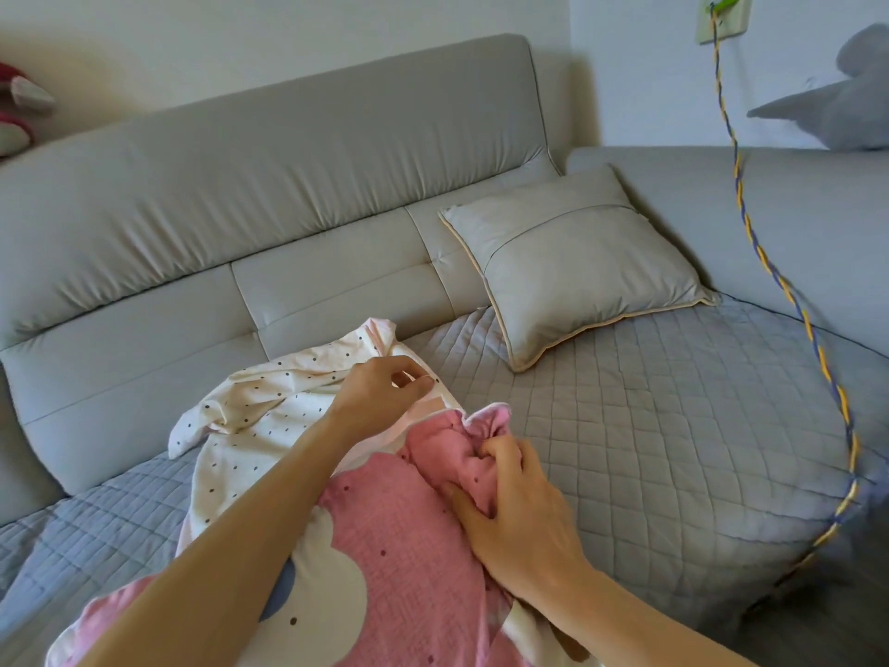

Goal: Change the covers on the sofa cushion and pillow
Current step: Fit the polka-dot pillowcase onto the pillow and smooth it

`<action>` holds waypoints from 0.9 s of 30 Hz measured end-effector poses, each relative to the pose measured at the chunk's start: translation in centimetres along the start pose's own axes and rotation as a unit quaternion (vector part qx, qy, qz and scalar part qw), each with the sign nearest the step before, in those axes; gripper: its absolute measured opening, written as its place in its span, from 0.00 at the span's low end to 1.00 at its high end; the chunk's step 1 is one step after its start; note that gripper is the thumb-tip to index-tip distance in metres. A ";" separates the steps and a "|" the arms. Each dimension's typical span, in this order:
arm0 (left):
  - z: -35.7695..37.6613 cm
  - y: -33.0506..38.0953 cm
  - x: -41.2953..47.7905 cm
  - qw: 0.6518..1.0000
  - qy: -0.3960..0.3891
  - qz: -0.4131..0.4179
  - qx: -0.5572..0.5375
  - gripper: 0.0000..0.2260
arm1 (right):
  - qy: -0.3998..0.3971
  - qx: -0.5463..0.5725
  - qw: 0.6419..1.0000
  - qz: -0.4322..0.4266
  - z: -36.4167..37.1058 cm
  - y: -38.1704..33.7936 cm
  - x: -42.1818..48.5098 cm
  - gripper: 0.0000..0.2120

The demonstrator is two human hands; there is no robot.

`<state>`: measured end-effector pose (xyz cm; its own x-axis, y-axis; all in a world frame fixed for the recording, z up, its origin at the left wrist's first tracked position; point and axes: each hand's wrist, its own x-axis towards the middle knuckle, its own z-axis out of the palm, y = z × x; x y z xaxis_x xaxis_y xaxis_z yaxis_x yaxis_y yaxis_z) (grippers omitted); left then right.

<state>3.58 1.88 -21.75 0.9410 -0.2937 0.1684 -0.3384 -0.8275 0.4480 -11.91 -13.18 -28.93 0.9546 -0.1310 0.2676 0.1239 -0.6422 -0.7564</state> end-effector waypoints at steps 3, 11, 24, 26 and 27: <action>-1.8 1.4 0.3 0.996 -0.044 0.040 0.071 0.03 | 0.086 0.037 0.987 -0.128 -1.2 -2.3 1.4 0.20; -7.5 5.6 -0.6 0.995 -0.013 0.094 -0.019 0.03 | -0.002 -0.197 0.957 -0.214 1.1 -4.9 8.2 0.31; -12.8 -10.4 -12.6 0.902 0.175 -0.049 0.392 0.16 | 0.025 -0.217 0.974 -0.054 -1.5 -2.2 7.2 0.19; -14.1 -11.4 -16.0 0.912 0.190 -0.133 0.340 0.11 | 0.061 -0.216 0.974 -0.040 -3.2 -3.1 8.3 0.20; -14.7 -11.1 -17.4 0.923 0.210 -0.157 0.283 0.10 | 0.089 -0.212 0.972 -0.052 -4.2 -3.9 9.3 0.18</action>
<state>-9.11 23.20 -16.76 0.8661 0.1156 0.4864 0.1198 -0.9925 0.0225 -4.65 -15.07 -21.02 0.8758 -0.1538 0.4575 0.0584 -0.9072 -0.4167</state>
